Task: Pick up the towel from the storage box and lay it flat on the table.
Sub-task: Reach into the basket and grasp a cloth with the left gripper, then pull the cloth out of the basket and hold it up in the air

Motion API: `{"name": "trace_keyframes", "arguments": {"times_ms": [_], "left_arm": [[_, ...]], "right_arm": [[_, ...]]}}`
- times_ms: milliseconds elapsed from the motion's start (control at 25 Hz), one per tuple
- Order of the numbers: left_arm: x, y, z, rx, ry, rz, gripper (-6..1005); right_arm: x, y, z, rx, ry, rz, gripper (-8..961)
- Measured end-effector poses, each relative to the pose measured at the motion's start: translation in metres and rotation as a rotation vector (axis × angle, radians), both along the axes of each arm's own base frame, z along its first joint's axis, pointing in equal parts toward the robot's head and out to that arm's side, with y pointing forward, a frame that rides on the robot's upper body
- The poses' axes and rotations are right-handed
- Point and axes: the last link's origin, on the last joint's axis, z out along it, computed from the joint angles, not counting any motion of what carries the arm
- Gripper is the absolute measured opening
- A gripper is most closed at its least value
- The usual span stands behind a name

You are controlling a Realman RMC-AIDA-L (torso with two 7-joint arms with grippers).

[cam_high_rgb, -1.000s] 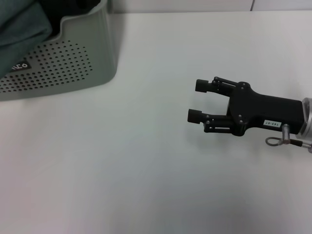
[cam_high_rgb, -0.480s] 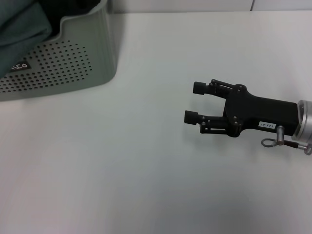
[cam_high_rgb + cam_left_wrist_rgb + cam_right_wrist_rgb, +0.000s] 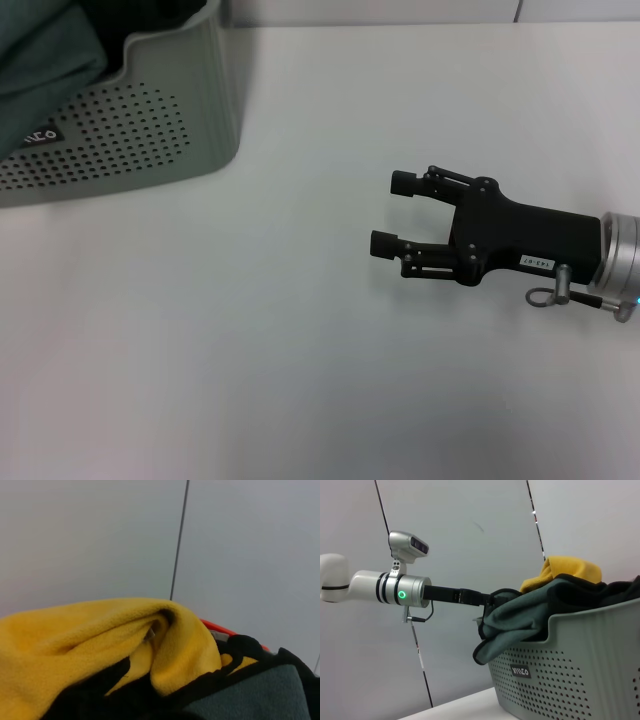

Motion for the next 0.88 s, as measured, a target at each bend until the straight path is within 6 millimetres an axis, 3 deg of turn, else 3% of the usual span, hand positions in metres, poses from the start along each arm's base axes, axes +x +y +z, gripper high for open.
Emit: {"name": "trace_keyframes", "arguments": {"times_ms": [360,680,880], "left_arm": [[0.002,-0.001,0.0,-0.011,-0.019,-0.003,212],[0.01,-0.005,0.004,0.011,-0.061,-0.062,35],[0.043,-0.029,0.014,0.054,-0.166,-0.374,30]], "right_arm": [[0.003,-0.003,-0.001,0.01,0.01,-0.011,857],[0.01,-0.009,0.004,0.041,0.036,-0.031,856],[0.011,-0.013,0.008,0.074,0.069,-0.022,856]]}}
